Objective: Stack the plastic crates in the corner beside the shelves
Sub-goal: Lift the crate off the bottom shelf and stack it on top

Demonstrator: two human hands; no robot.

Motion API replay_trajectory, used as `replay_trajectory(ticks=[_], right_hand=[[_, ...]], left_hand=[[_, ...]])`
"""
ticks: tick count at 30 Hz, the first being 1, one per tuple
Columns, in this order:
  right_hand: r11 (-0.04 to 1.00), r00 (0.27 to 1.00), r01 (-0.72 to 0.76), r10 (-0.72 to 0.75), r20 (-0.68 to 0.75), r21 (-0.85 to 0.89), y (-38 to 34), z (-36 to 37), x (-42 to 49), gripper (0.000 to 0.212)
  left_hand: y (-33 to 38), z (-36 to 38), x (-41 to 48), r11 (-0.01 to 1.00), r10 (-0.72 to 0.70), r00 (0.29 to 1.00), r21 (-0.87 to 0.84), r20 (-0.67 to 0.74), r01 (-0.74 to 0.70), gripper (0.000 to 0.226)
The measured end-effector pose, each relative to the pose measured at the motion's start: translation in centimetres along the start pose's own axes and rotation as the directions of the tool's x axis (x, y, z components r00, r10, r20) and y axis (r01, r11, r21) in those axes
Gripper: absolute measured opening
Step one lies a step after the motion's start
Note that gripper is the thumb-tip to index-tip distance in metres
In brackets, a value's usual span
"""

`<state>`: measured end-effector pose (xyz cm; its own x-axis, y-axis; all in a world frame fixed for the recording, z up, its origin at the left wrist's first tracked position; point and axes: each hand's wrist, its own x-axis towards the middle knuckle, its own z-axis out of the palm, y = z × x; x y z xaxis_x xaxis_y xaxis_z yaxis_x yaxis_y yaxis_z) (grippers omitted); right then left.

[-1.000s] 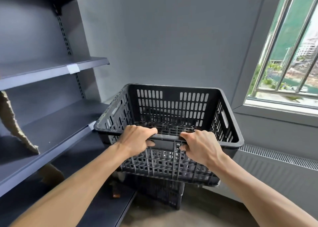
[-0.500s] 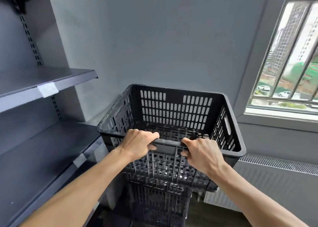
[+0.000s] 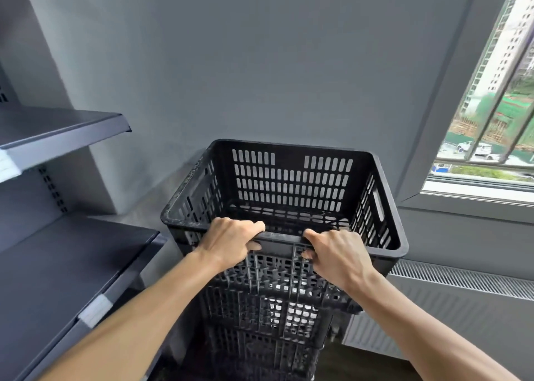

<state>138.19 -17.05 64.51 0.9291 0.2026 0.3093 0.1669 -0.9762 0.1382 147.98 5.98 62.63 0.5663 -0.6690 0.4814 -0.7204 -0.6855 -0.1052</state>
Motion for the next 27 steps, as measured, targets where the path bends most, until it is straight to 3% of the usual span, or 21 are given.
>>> replay_trajectory(ticks=[14, 27], right_hand=[[0.994, 0.997, 0.069, -0.071, 0.025, 0.084, 2.5, 6.8, 7.8, 0.03], [0.996, 0.995, 0.014, -0.022, 0.097, 0.087, 2.3, 7.3, 9.9, 0.026]], left_hand=[[-4.3, 5.0, 3.5, 0.992, -0.124, 0.977, 0.031, 0.172, 0.12, 0.021], [-6.5, 5.5, 4.5, 0.995, -0.101, 0.969, 0.0, 0.226, 0.103, 0.021]])
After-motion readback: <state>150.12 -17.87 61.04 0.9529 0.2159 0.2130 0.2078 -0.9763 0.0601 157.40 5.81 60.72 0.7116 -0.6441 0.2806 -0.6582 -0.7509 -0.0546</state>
